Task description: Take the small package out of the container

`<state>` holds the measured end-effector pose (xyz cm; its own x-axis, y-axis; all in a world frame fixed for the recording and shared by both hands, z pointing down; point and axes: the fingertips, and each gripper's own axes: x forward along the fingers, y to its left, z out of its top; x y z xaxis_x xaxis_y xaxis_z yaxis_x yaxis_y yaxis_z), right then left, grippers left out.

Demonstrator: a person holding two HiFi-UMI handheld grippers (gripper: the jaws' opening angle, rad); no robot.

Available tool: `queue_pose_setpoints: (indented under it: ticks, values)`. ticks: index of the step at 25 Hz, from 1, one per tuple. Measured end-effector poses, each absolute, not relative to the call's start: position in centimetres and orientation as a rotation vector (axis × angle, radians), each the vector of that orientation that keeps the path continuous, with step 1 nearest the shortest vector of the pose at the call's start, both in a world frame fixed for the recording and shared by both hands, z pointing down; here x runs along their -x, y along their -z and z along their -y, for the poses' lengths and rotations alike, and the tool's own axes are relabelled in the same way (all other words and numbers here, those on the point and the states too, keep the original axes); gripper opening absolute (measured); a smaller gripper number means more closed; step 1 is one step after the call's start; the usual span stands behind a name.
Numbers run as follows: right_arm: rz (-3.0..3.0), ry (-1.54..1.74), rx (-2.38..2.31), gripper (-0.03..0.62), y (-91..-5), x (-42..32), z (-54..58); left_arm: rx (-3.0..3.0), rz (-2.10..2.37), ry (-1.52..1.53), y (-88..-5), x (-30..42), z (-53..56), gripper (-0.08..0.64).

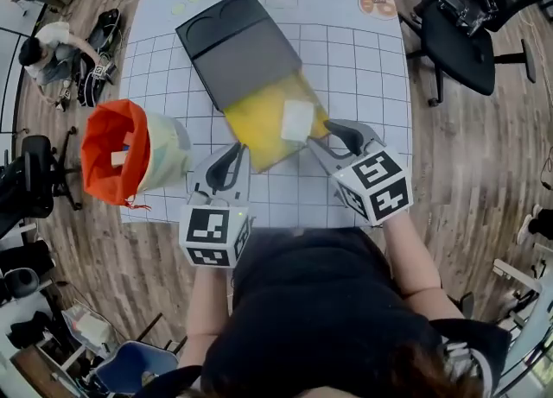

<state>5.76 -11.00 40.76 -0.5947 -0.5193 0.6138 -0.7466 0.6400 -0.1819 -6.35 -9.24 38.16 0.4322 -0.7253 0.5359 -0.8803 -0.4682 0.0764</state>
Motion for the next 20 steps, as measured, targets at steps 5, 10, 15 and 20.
queue_pose_setpoints:
  ticks: [5,10,15,20]
  values:
    - [2.233,-0.641,-1.034,0.217,-42.8,-3.8,12.4,-2.372,1.251,-0.658,-40.0,7.8,11.3,0.041]
    - [2.074,-0.728,-1.124,0.227,-45.0,-3.2,13.4,-2.393,1.129,-0.681,-41.7,8.5,12.9,0.042]
    - [1.916,-0.840,-1.219,0.228,-46.7,-3.4,14.1,-2.413,1.010,-0.660,-42.8,8.1,14.3,0.066]
    - [1.780,-0.917,-1.307,0.230,-48.5,-3.9,15.0,-2.425,0.996,-0.692,-44.0,9.0,15.3,0.081]
